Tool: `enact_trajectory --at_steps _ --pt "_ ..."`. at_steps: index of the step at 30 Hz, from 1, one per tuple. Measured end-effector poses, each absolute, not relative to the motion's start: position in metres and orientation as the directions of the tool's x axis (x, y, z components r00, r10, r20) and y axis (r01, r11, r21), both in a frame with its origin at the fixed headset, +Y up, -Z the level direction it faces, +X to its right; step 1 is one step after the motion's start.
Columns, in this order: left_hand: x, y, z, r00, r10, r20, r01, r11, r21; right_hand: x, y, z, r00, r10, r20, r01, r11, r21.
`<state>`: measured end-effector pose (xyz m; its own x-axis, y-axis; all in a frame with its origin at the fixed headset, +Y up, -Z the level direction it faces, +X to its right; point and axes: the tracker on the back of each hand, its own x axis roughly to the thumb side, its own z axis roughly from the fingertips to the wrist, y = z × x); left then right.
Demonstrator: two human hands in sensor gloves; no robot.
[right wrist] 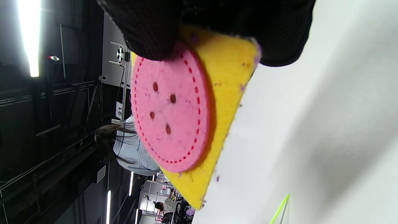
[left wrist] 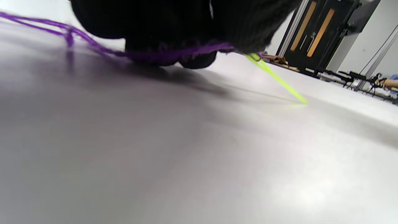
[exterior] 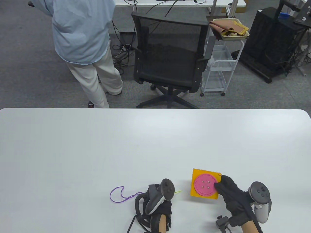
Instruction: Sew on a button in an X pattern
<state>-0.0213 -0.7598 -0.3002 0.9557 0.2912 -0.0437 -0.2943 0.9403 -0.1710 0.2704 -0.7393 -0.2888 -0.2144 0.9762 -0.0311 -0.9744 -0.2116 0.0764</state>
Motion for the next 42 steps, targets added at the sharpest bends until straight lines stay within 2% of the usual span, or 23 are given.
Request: enact_trajectory --at_steps 6,14,21,27,38,42 --pt "-0.029 -0.756 -0.297 0.939 0.336 -0.075 -0.342 0.936 -0.087 0.272 -0.738 -0.289 -0.202 0.979 -0.039 -0.977 -0.199 0.071" --pt "-0.041 -0.746 -0.290 0.880 0.466 -0.092 -0.466 0.885 0.029 0.274 -0.737 -0.289 -0.182 0.982 -0.046 -0.982 -0.179 0.067" --pt "-0.050 -0.739 -0.284 0.773 0.631 -0.060 -0.616 0.770 0.166 0.276 -0.737 -0.289 -0.171 0.984 -0.050 -0.984 -0.167 0.067" --pt "-0.055 -0.733 -0.277 0.677 0.736 -0.011 -0.714 0.660 0.234 0.278 -0.737 -0.289 -0.127 0.991 -0.052 -0.990 -0.124 0.063" --pt "-0.054 -0.723 -0.266 0.468 0.876 0.115 -0.869 0.432 0.241 0.278 -0.742 -0.291 0.085 0.990 -0.113 -0.982 0.103 0.158" --pt "-0.050 -0.721 -0.264 0.398 0.905 0.151 -0.909 0.367 0.199 0.278 -0.743 -0.292 0.102 0.988 -0.120 -0.979 0.121 0.165"
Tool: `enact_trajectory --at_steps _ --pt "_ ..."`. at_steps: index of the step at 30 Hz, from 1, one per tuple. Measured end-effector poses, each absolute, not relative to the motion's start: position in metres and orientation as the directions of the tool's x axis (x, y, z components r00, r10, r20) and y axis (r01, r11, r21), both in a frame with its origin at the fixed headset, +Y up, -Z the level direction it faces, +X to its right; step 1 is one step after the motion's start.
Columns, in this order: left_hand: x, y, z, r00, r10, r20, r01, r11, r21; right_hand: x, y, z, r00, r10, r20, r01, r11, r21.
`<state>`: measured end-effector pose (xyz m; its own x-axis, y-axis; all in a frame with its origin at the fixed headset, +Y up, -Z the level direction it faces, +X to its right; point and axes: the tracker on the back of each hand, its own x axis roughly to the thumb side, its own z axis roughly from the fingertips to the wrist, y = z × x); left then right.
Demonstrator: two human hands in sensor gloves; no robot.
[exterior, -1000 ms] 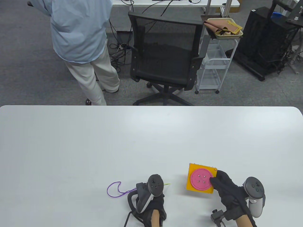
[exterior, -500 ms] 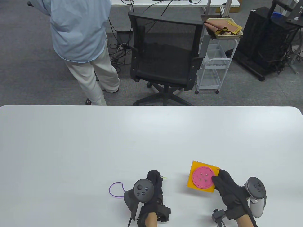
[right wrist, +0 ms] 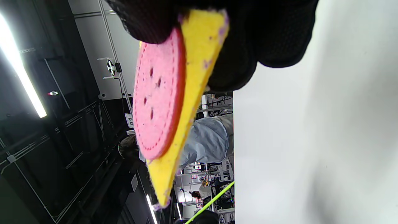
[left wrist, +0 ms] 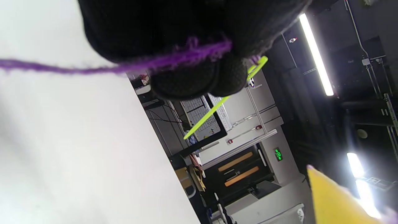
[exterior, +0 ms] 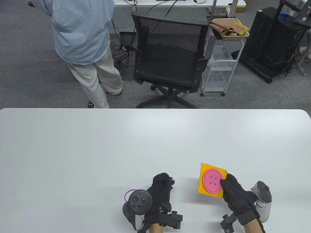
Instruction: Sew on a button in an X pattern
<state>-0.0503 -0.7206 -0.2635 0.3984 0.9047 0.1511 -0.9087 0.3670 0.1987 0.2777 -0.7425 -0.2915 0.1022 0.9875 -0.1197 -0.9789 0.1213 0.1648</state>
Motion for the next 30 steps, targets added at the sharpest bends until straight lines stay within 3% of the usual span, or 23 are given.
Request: enact_trajectory --at_steps 10,19,30 --pt "-0.037 -0.722 -0.262 0.272 0.945 0.182 -0.961 0.259 0.094 0.273 -0.744 -0.291 0.242 0.953 -0.183 -0.933 0.280 0.228" --pt "-0.030 -0.729 -0.265 0.063 0.983 0.171 -0.996 0.072 -0.050 0.262 -0.754 -0.291 0.479 0.808 -0.343 -0.768 0.575 0.281" --pt "-0.014 -0.722 -0.260 0.049 0.972 0.229 -0.992 0.073 -0.098 0.248 -0.760 -0.288 0.599 0.650 -0.467 -0.572 0.756 0.317"
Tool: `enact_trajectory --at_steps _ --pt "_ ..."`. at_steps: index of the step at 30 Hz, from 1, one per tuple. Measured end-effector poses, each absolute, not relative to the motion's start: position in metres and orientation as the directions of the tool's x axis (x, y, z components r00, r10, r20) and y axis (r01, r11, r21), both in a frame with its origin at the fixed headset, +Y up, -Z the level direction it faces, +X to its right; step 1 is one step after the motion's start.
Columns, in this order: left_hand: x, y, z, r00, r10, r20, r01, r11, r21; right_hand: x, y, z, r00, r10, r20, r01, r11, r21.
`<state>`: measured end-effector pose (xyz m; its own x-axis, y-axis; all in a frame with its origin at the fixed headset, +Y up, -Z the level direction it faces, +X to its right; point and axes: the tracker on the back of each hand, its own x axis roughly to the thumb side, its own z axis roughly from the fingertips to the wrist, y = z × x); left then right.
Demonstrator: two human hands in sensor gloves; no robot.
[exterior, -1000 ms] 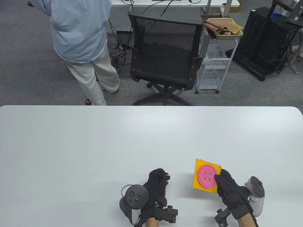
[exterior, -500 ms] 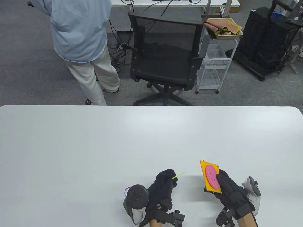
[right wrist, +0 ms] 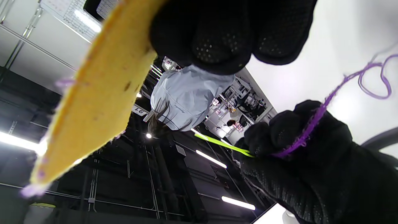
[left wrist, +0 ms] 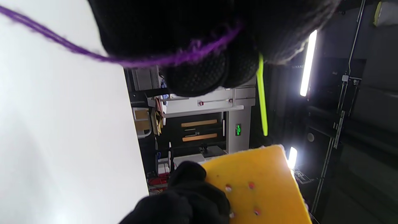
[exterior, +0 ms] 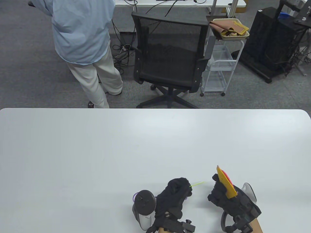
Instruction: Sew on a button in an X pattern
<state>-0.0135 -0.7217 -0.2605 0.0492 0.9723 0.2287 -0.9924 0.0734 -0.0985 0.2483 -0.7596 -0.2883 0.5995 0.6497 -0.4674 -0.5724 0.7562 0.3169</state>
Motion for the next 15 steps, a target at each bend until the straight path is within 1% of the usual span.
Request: enact_trajectory --at_steps 2,4,12,15 --pt "-0.010 -0.720 -0.260 0.060 0.971 0.232 -0.988 0.090 -0.125 0.246 -0.760 -0.288 0.605 0.635 -0.480 -0.551 0.769 0.323" --pt "-0.007 -0.720 -0.260 0.093 0.967 0.236 -0.985 0.124 -0.120 0.245 -0.760 -0.287 0.603 0.628 -0.492 -0.533 0.776 0.337" --pt "0.003 -0.716 -0.254 0.314 0.901 0.300 -0.949 0.312 0.057 0.238 -0.756 -0.284 0.590 0.633 -0.501 -0.515 0.773 0.370" --pt "0.006 -0.715 -0.252 0.326 0.892 0.312 -0.944 0.322 0.068 0.236 -0.755 -0.283 0.583 0.636 -0.505 -0.516 0.770 0.375"
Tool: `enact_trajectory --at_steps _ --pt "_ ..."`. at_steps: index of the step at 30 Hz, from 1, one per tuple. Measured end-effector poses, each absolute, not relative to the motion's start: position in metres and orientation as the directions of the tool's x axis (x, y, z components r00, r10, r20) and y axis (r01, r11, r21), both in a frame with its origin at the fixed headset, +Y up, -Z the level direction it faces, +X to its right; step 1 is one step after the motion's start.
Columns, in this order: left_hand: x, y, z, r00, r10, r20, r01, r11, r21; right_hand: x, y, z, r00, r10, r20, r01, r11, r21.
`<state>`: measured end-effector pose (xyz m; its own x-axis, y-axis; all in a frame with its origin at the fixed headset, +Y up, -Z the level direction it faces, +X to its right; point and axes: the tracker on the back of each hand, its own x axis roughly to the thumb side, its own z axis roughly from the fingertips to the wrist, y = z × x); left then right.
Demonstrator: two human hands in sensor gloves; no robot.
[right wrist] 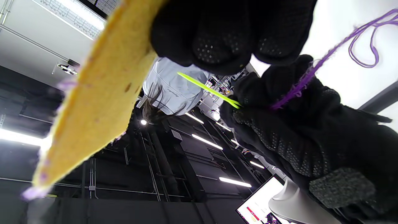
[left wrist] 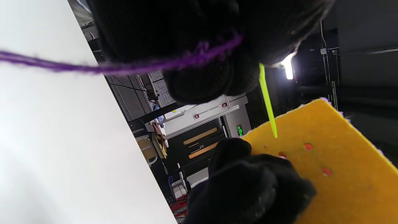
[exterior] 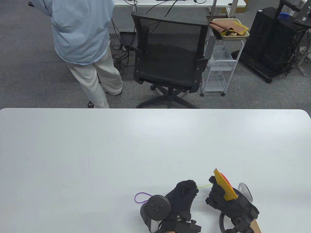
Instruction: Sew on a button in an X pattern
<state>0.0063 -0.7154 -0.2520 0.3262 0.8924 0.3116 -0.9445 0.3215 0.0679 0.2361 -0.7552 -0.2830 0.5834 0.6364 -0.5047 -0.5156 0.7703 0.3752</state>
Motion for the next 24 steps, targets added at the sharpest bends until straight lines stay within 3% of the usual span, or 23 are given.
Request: enact_trajectory --at_steps 24 --pt "0.0125 -0.7140 -0.2491 0.354 0.879 0.319 -0.934 0.347 0.079 0.2317 -0.7625 -0.2820 0.540 0.665 -0.516 -0.537 0.744 0.397"
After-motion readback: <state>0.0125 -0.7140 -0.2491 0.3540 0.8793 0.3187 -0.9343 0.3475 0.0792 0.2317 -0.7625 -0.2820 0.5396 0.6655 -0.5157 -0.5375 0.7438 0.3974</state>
